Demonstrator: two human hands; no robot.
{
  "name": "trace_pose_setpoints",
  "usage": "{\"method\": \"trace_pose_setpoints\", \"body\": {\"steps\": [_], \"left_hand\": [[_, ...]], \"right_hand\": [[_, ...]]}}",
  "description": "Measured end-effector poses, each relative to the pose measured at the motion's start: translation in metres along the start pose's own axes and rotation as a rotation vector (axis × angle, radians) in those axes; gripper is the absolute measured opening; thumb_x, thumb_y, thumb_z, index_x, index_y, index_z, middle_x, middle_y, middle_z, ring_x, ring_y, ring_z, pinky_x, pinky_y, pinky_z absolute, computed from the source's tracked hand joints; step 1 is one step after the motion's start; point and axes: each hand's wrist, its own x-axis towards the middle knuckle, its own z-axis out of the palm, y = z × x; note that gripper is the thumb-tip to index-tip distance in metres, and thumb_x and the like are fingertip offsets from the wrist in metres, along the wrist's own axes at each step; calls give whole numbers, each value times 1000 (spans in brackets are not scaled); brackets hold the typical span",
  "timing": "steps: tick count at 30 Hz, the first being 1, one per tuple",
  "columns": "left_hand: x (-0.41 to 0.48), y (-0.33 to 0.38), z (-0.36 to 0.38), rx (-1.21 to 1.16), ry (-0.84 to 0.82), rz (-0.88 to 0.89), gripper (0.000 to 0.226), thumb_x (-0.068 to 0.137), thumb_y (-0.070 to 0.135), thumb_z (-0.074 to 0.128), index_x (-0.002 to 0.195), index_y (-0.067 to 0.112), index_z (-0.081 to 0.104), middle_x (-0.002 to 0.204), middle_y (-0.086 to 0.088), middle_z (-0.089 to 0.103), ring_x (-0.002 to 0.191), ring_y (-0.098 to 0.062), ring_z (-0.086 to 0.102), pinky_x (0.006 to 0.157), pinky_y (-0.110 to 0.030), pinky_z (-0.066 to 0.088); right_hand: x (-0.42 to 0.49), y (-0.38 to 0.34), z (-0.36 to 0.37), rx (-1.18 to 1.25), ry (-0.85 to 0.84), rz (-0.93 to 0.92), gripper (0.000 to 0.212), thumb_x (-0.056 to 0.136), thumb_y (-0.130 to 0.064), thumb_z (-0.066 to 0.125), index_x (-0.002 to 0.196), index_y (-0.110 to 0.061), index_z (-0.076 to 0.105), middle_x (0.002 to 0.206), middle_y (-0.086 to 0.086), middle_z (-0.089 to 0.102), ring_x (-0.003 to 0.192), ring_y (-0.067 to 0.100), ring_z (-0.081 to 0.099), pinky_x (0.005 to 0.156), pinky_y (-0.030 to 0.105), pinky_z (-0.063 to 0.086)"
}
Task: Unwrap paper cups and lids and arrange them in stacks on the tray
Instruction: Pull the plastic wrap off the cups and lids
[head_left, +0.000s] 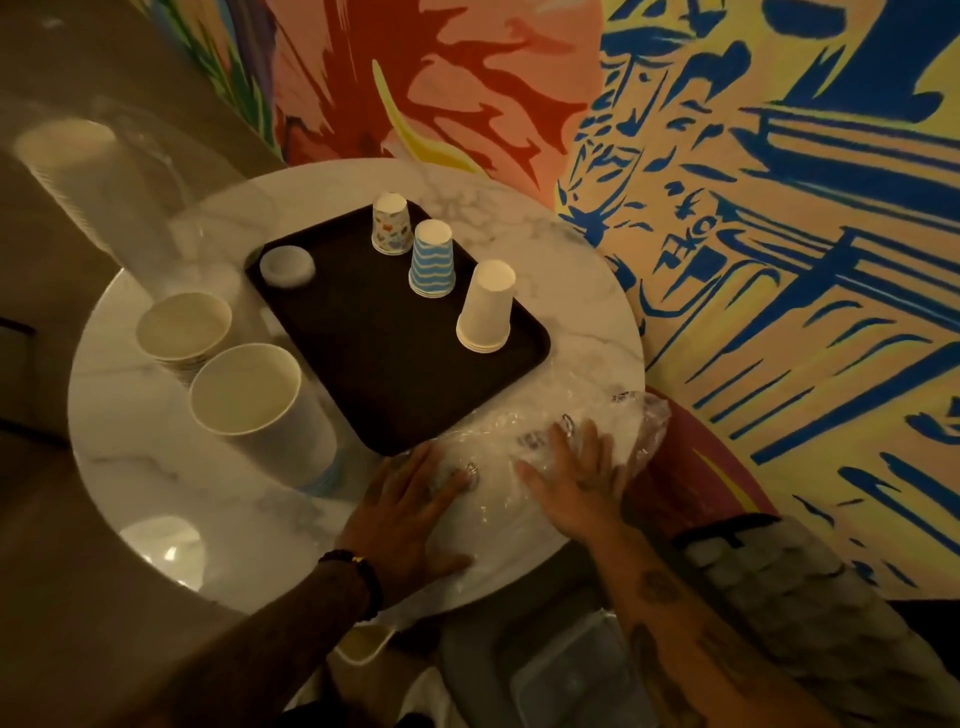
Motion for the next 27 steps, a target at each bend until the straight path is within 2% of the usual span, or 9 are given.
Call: {"method": "trace_pose_setpoints", "body": {"steps": [2, 4, 6, 10, 14, 16, 19, 24, 27], "left_hand": [[-2, 1, 2, 6, 18, -4, 96, 81, 89, 29, 158, 36, 7, 166, -12, 6, 153, -32, 4, 118, -52, 1], [-2, 2, 1, 6, 17, -13, 96, 81, 88, 29, 158, 35, 8, 166, -13, 5, 153, -33, 4, 119, -54, 4], [-3, 4, -7, -8, 5, -40, 97, 80, 87, 31, 158, 36, 8, 166, -13, 2, 152, -35, 2, 121, -59, 11], [-5, 6, -24, -38, -39, -59, 94, 80, 84, 33, 156, 38, 2, 166, -10, -7, 152, -31, -11, 123, -56, 7], [-8, 10, -51, -103, 3, -81, 75, 88, 72, 45, 150, 39, 20, 165, -5, 6, 153, -26, -1, 124, -48, 4], [-11, 12, -64, -116, 33, -97, 70, 91, 67, 48, 150, 36, 26, 165, -3, 10, 152, -25, 6, 124, -45, 10], [-15, 10, -77, -160, 63, -162, 69, 92, 64, 50, 150, 30, 32, 164, -2, 14, 149, -23, 15, 121, -43, 21], [-26, 1, -84, -247, 104, -144, 65, 91, 63, 50, 146, 29, 41, 161, -1, 24, 149, -20, 19, 122, -41, 20], [-40, -7, -90, -342, 140, -143, 67, 87, 69, 41, 138, 28, 51, 148, 4, 42, 138, -15, 36, 118, -33, 25]], "right_hand": [[0, 0, 0, -18, -3, -21, 82, 93, -77, 30, 157, -41, -6, 165, 4, -26, 150, 32, -27, 118, 54, -14], [-2, -2, -5, 1, 0, -14, 82, 93, -76, 34, 158, -41, -1, 166, 4, -22, 151, 32, -23, 120, 54, -10], [-5, -6, -14, 67, 11, -11, 79, 91, -75, 41, 157, -43, 10, 167, 2, -14, 153, 31, -15, 122, 54, -2], [-12, -14, -31, 174, 32, -18, 75, 89, -75, 46, 153, -48, 18, 166, -3, -3, 152, 31, -2, 120, 54, 12], [-14, -17, -38, 218, 93, -8, 75, 88, -74, 50, 151, -40, 26, 165, -1, 7, 151, 30, 9, 121, 53, 17], [-16, -19, -40, 268, 133, -9, 76, 86, -72, 54, 149, -36, 31, 162, 1, 15, 148, 29, 17, 119, 54, 24], [-26, -27, -43, 294, 156, -55, 72, 87, -65, 60, 148, -34, 34, 160, 0, 19, 146, 27, 21, 118, 53, 28], [-49, -54, -46, 310, 187, -174, 65, 90, -54, 65, 145, -31, 39, 158, 0, 24, 144, 24, 25, 117, 49, 28], [-60, -78, -45, 382, 203, -282, 59, 90, -47, 68, 141, -30, 45, 151, -2, 35, 138, 20, 35, 113, 45, 37]]}}
